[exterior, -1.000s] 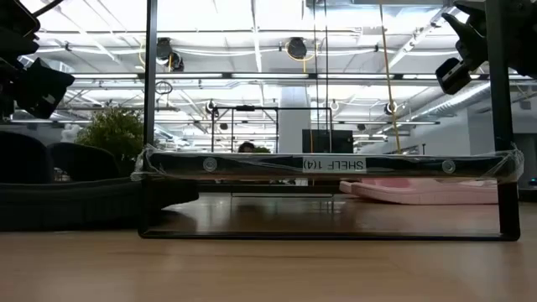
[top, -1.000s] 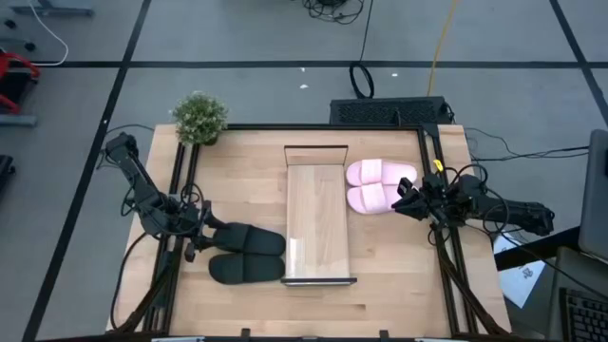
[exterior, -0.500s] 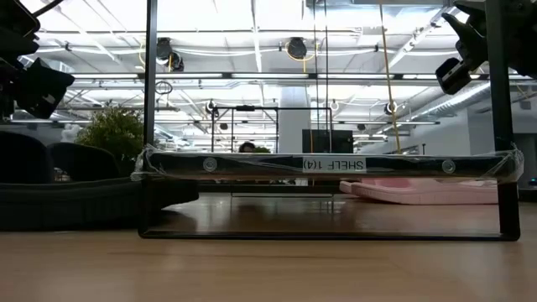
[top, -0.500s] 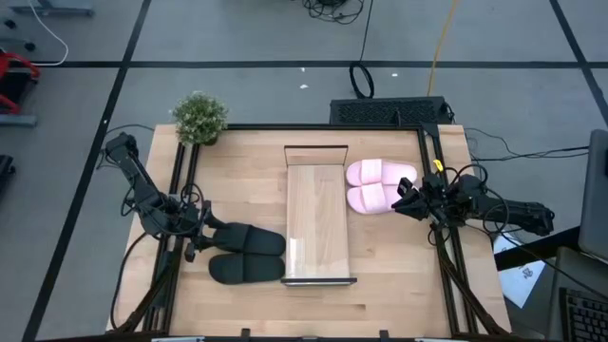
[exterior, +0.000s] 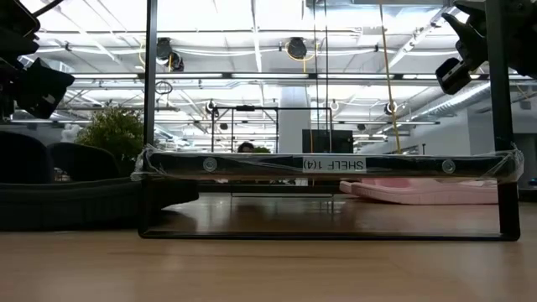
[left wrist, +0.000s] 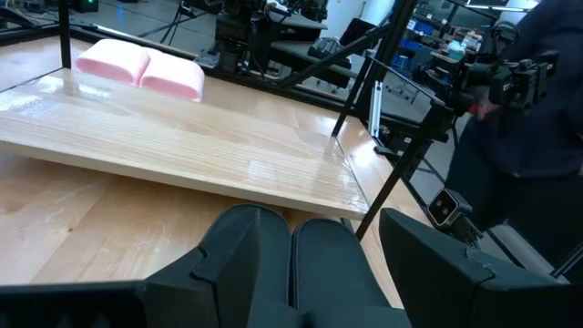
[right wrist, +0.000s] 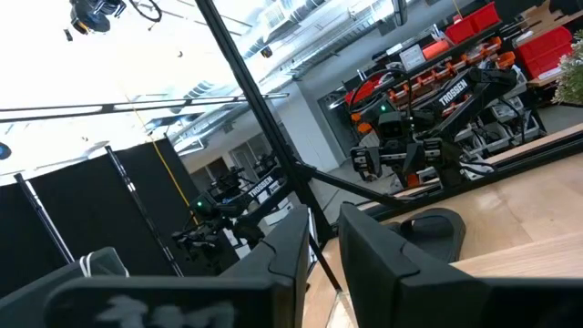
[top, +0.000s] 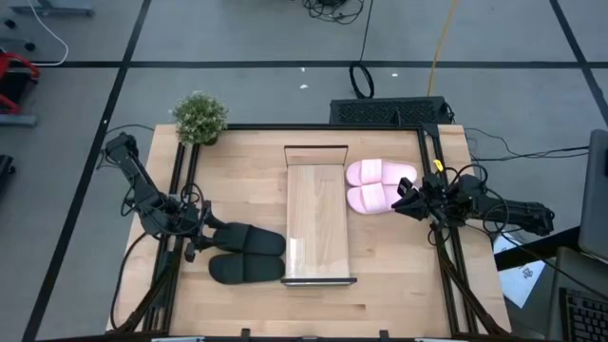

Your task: Pick and place slides into the shelf

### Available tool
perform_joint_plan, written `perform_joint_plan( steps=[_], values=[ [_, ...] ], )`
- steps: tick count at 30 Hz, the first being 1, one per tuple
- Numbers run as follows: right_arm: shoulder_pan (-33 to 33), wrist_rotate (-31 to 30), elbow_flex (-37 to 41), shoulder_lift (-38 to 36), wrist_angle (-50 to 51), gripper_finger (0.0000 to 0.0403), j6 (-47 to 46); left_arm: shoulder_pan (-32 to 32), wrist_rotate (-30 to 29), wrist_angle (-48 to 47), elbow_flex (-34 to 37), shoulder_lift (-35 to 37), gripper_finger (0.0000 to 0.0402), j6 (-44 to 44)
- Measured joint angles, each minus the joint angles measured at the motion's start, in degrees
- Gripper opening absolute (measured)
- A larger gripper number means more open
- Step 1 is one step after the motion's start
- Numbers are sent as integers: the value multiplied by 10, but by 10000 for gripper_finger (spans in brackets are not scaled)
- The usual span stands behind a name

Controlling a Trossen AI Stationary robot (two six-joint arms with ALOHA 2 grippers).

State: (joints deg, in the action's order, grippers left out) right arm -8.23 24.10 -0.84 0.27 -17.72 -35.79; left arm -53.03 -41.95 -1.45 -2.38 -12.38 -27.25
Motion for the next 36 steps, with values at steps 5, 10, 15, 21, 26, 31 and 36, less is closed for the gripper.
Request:
perform_joint_plan(
  steps=[5, 10, 15, 21, 26, 31, 36],
  values=[
    [0, 0, 0, 0, 0, 54, 0, 0, 0, 0, 0, 0, 221, 0],
    [0, -15, 0, 0, -29, 54, -5, 0, 0, 0, 0, 0, 221, 0],
    [0, -125, 0, 0, -119, 54, -105, 0, 0, 0, 0, 0, 221, 0],
    [0, -284, 0, 0, -229, 54, -124, 0, 0, 0, 0, 0, 221, 0],
    [0, -320, 0, 0, -284, 54, -32, 0, 0, 0, 0, 0, 221, 0],
    [0, -386, 0, 3, -316, 54, 57, 0, -32, 0, 0, 0, 221, 39],
    [0, -451, 0, 14, -388, 54, 98, 0, -57, -1, 0, 0, 221, 89]
  ],
)
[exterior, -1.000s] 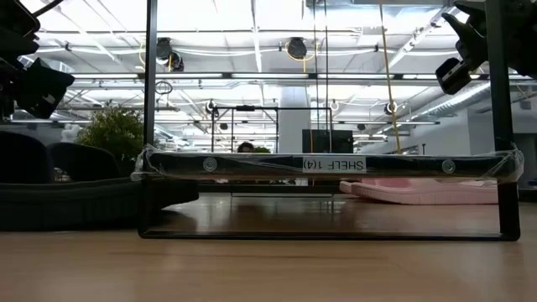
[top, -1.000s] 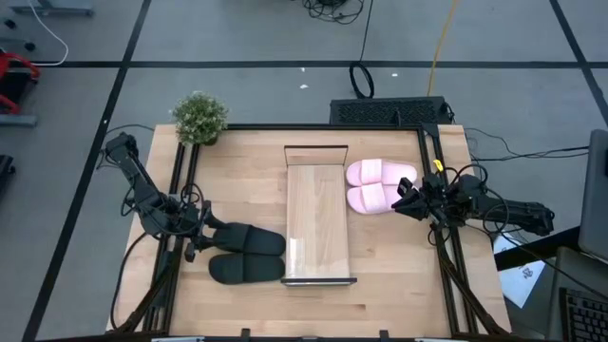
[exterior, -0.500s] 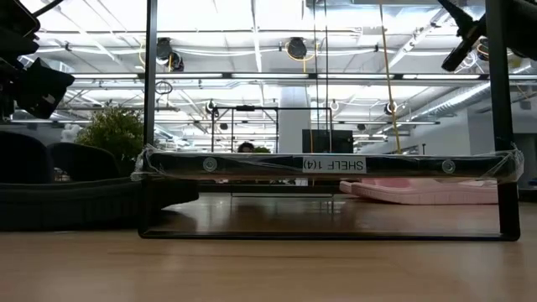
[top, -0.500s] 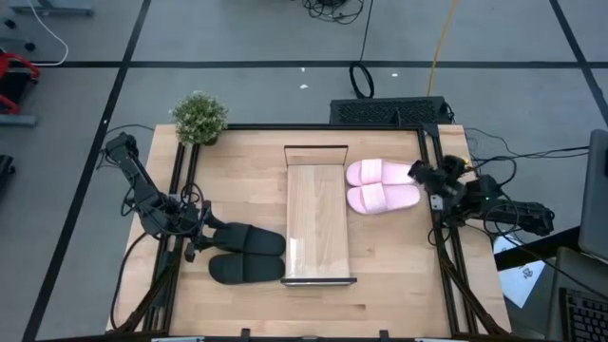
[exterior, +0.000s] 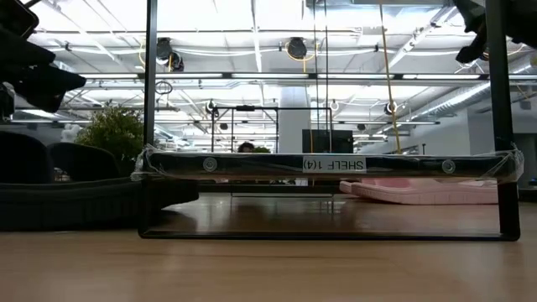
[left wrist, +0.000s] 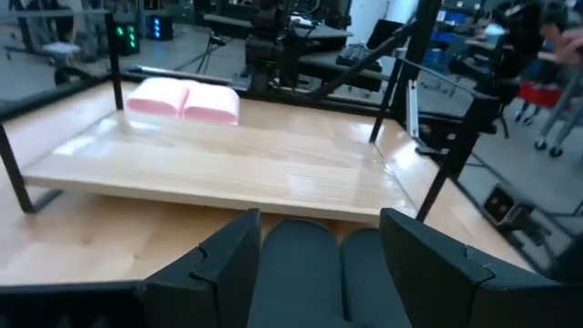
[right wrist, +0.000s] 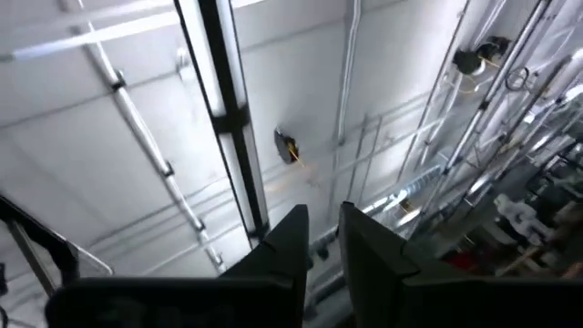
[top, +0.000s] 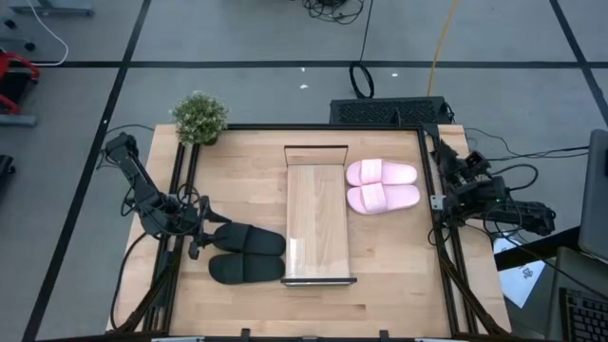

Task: Pick and place slides into the shelf
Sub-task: Put the top black slide on the shelf

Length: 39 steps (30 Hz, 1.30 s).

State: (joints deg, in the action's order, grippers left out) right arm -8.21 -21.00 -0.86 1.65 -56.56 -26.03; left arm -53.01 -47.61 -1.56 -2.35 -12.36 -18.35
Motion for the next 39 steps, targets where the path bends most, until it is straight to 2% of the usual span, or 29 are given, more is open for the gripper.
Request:
perform_joint_plan(
  steps=[3, 8, 12, 27, 39],
  values=[
    [0, 2, 0, 7, -35, 54, -7, 0, -6, 0, 0, 0, 221, 17],
    [0, 15, 0, 19, -50, 54, -11, 8, -73, 3, 0, 0, 221, 17],
    [0, 16, 0, 27, -48, 54, -29, 20, -80, 33, 0, 0, 221, -1],
    [0, 13, 0, 60, -46, 54, 0, 26, -80, 272, 0, 0, 221, -45],
    [0, 0, 0, 65, -43, 54, -3, 26, -84, 419, 0, 0, 221, -69]
  ],
)
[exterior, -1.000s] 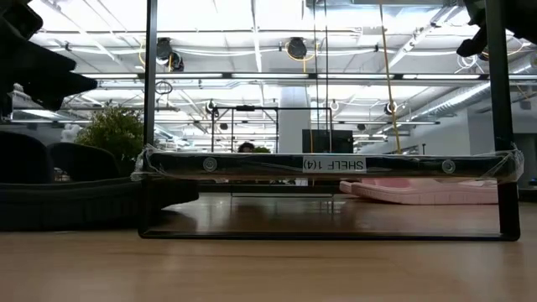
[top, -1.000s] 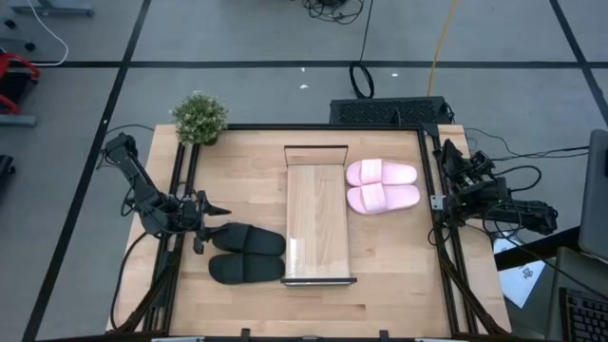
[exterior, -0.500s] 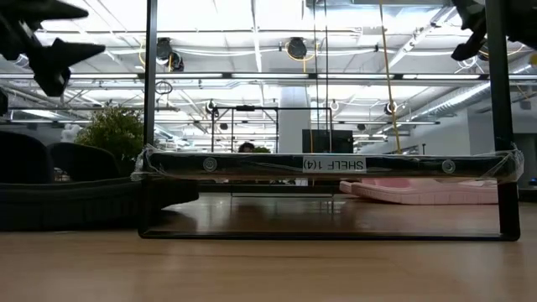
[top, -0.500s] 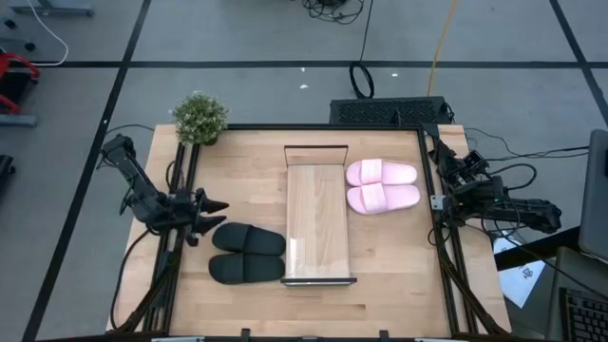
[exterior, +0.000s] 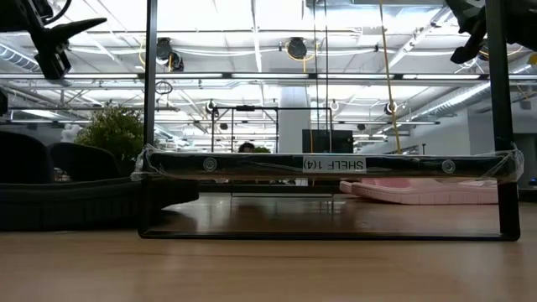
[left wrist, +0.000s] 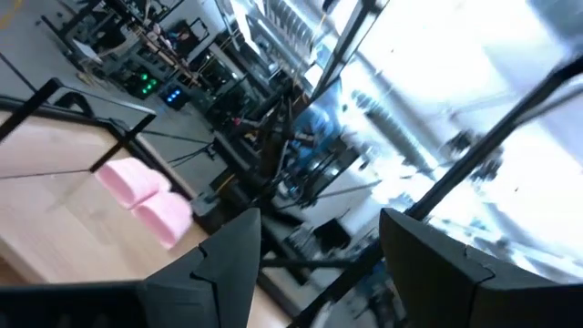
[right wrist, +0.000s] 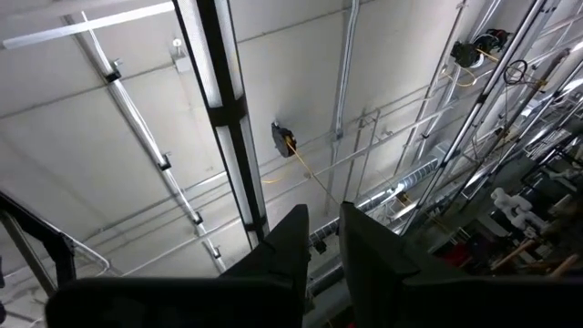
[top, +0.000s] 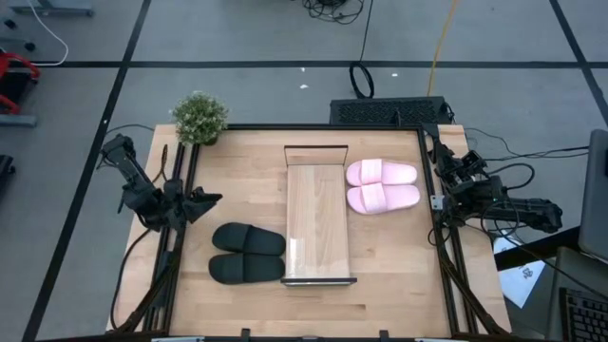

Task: Pick and place slides into the shelf
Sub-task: Put the top black slide on the shelf

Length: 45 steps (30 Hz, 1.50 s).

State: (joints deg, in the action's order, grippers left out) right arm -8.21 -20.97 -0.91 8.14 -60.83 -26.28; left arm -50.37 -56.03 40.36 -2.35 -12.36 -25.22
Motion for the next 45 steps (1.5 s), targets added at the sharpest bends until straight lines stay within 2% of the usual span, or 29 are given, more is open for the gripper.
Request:
perform_joint_plan(
  steps=[13, 18, 24, 27, 31, 34, 36, 39, 41, 43, 45],
  values=[
    [0, 0, 0, 0, 4, 54, 0, 0, -2, 2, 0, 0, 221, 13],
    [0, 0, 0, 0, 5, 54, 0, -21, -7, -23, 0, 0, 221, -27],
    [0, 0, 0, 0, 5, 54, 0, -60, -53, -120, -1, 0, 220, -151],
    [0, 0, 0, 0, 4, 54, 0, -73, -77, -120, -23, 0, 220, -120],
    [0, 0, 0, 0, 4, 54, 0, -94, -98, -136, -102, 0, 220, 1],
    [0, 0, 0, 0, 2, 54, -2, -120, -131, -246, -193, 0, 220, 45],
    [0, 0, 0, 0, 3, 54, -13, -140, -162, -364, -257, -8, 220, 17],
    [0, 2, 0, 0, 4, 54, -28, -165, -197, -540, -339, -36, 220, -86],
    [0, 2, 0, 0, 5, 54, -30, -175, -199, -637, -378, -59, 215, -165],
    [0, 2, 0, 0, 6, 54, -28, -178, -184, -718, -401, -83, 205, -250],
    [0, 2, 0, 0, 8, 54, -19, -176, -144, -788, -410, -104, 192, -347]
  ],
)
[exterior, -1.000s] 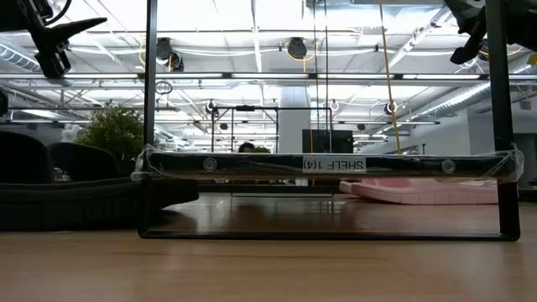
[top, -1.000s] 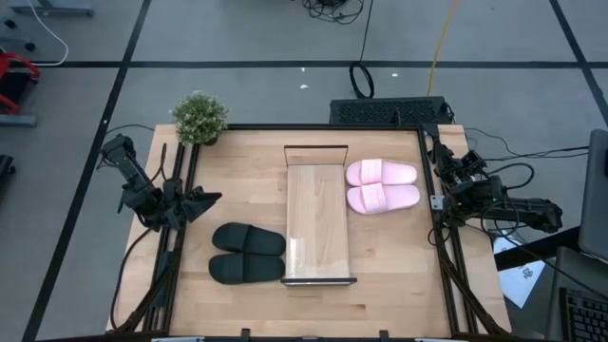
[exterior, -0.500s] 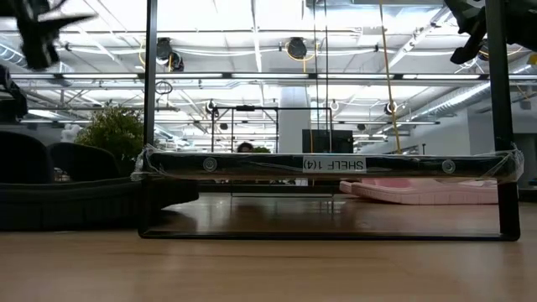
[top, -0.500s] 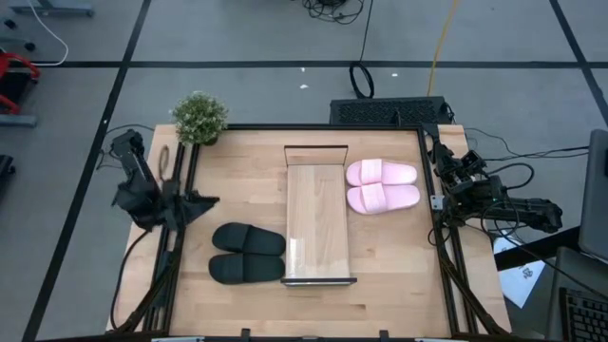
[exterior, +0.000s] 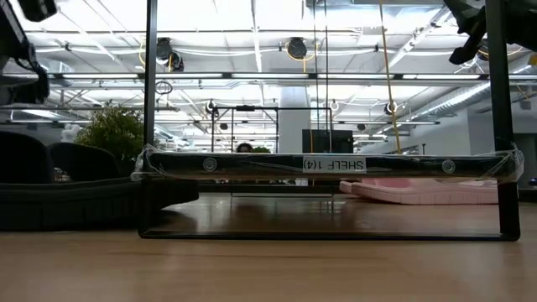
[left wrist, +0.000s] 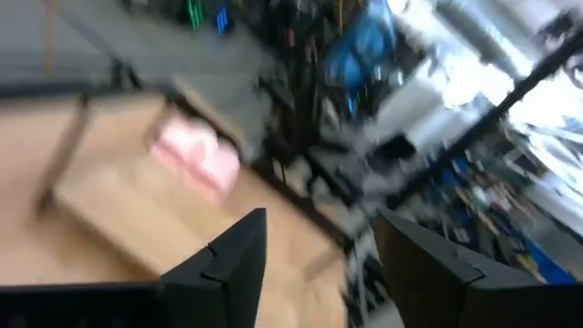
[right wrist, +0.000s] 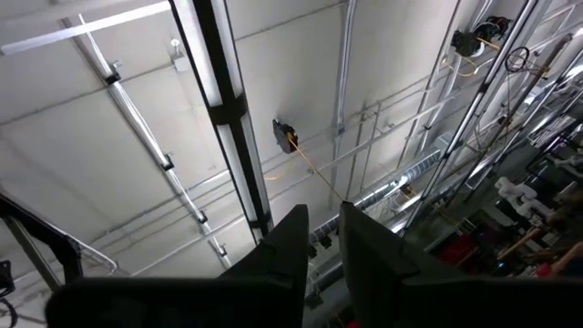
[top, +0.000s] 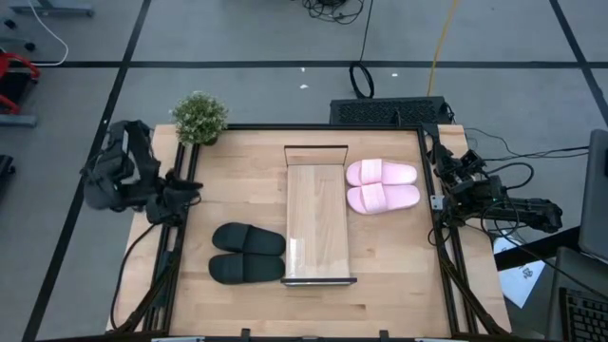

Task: Pick and place slides into the shelf
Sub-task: Put the top black slide on the shelf

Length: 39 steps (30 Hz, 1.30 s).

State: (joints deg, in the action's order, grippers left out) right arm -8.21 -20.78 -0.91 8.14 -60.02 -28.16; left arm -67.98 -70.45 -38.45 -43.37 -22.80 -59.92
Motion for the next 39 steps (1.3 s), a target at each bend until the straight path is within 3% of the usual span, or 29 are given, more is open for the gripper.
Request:
perform_joint_plan(
  steps=[5, 11, 16, 25, 33, 39],
  values=[
    [0, -1, 0, 0, 1, 54, 37, 20, 178, -135, 5, -59, 158, -265],
    [0, -2, 0, 0, 1, 54, 66, 36, 344, -192, 25, -115, 136, -405],
    [0, -2, 0, 0, 1, 54, 64, 41, 343, -204, 33, -133, 132, -447],
    [0, -2, 0, 0, 3, 54, 63, 50, 348, -188, 87, -134, 131, -633],
    [0, -2, 0, 0, 2, 54, 63, 50, 314, -28, 186, -133, 132, -676],
    [0, -2, 0, 0, 3, 54, 63, 63, 311, 30, 237, -133, 132, -692]
  ],
)
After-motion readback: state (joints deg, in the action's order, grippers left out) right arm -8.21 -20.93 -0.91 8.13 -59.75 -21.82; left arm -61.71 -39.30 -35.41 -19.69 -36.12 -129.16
